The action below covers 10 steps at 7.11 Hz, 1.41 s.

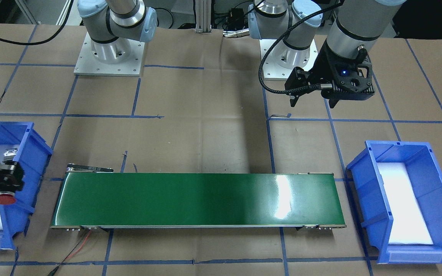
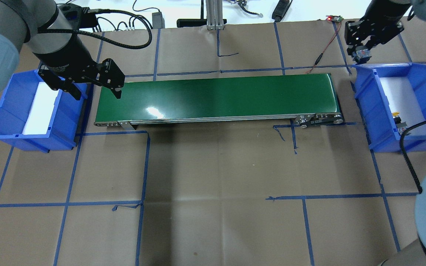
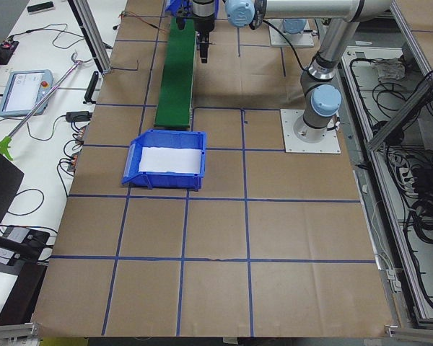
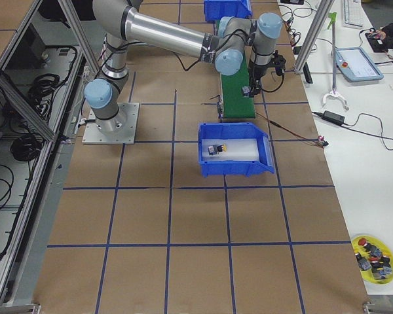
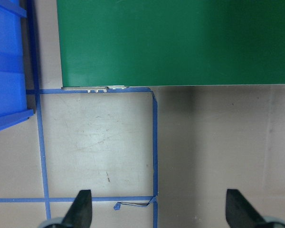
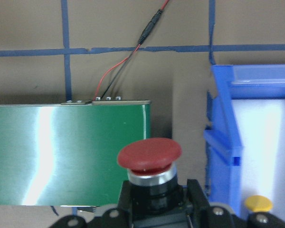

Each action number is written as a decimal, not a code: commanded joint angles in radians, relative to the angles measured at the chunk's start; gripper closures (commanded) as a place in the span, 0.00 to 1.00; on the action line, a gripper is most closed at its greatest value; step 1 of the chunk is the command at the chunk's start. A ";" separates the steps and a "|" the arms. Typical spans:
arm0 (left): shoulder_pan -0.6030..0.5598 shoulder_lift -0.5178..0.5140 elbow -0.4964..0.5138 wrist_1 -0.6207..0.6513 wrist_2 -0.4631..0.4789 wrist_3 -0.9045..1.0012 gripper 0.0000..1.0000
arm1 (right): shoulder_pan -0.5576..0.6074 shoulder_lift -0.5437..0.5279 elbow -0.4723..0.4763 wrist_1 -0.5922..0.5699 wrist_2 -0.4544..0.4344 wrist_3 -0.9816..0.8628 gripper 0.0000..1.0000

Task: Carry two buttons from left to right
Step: 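Carry the red button to the blue bin beside the yellow one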

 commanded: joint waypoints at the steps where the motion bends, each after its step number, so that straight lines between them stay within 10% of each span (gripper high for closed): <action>1: 0.000 0.000 0.000 0.000 0.001 0.000 0.00 | -0.145 0.042 -0.028 0.003 0.006 -0.151 0.94; 6: 0.000 -0.001 0.000 0.000 0.000 0.000 0.00 | -0.204 0.158 0.138 -0.325 -0.004 -0.200 0.94; 10: 0.000 -0.001 0.002 0.000 0.000 0.000 0.00 | -0.218 0.178 0.195 -0.335 -0.052 -0.197 0.92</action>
